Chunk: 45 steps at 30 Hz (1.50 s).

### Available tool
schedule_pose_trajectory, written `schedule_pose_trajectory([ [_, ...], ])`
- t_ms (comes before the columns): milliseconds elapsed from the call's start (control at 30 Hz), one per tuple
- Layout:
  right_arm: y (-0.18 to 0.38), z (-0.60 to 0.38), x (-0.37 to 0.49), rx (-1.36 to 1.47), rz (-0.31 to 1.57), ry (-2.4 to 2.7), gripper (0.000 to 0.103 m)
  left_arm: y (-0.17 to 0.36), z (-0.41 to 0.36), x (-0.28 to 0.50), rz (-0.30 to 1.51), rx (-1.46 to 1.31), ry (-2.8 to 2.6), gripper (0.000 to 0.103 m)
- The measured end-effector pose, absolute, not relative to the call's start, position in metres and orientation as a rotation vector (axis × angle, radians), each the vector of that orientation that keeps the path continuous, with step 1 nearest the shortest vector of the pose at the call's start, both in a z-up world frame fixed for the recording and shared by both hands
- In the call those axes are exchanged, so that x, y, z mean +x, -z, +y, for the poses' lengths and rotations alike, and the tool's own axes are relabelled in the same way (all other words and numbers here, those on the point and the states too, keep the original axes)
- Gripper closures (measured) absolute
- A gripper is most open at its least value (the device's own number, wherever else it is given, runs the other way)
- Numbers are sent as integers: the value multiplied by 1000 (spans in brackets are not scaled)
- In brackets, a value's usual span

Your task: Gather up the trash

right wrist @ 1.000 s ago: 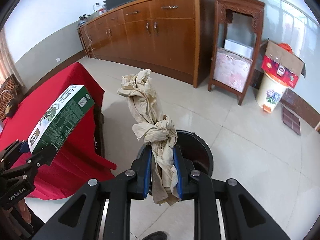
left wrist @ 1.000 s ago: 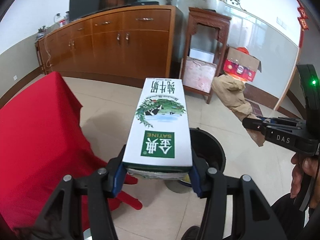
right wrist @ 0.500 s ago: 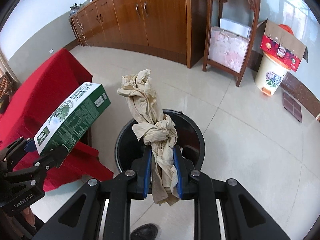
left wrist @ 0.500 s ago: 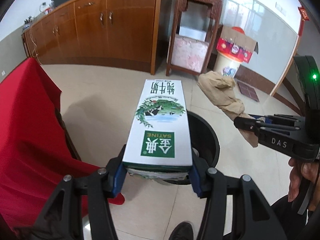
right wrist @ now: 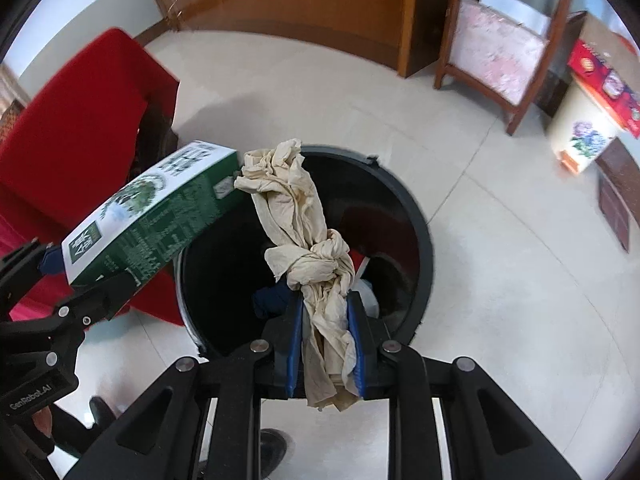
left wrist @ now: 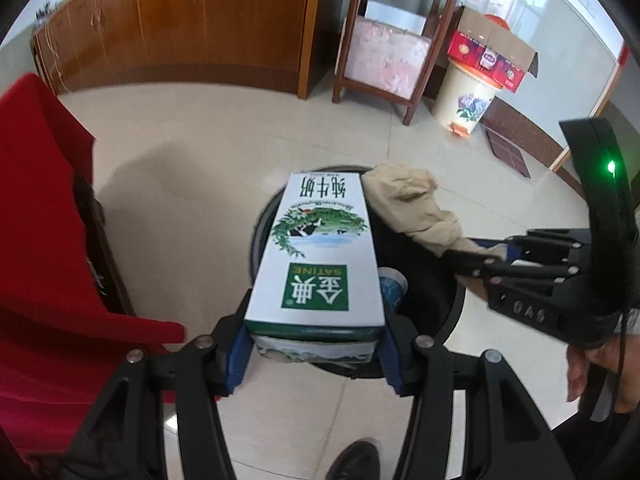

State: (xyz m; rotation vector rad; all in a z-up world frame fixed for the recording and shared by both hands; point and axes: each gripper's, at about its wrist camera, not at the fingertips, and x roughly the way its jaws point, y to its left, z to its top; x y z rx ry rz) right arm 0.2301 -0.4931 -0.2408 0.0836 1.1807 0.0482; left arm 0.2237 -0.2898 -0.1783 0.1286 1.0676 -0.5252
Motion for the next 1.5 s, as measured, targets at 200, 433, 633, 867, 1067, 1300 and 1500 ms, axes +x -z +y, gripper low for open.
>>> schedule_pose_trajectory([
  [200, 264, -494, 235, -44, 1176, -21, 0, 185, -265, 233, 1068, 39, 401, 15],
  [433, 252, -500, 224, 1, 1150, 44, 0, 167, -241, 209, 1003, 106, 334, 1],
  [633, 215, -485, 203, -7, 1031, 98, 0, 143, -228, 201, 915, 140, 303, 1],
  [867, 173, -464, 176, 24, 914, 137, 0, 108, -214, 183, 826, 126, 295, 0],
  [1067, 142, -444, 156, 67, 872, 139, 0, 87, -202, 172, 781, 123, 281, 0],
  [1300, 100, -415, 131, 55, 810, 130, 0, 62, -180, 158, 720, 101, 260, 0],
  [1500, 71, -393, 115, 47, 773, 128, 0, 44, -158, 149, 680, 82, 241, 0],
])
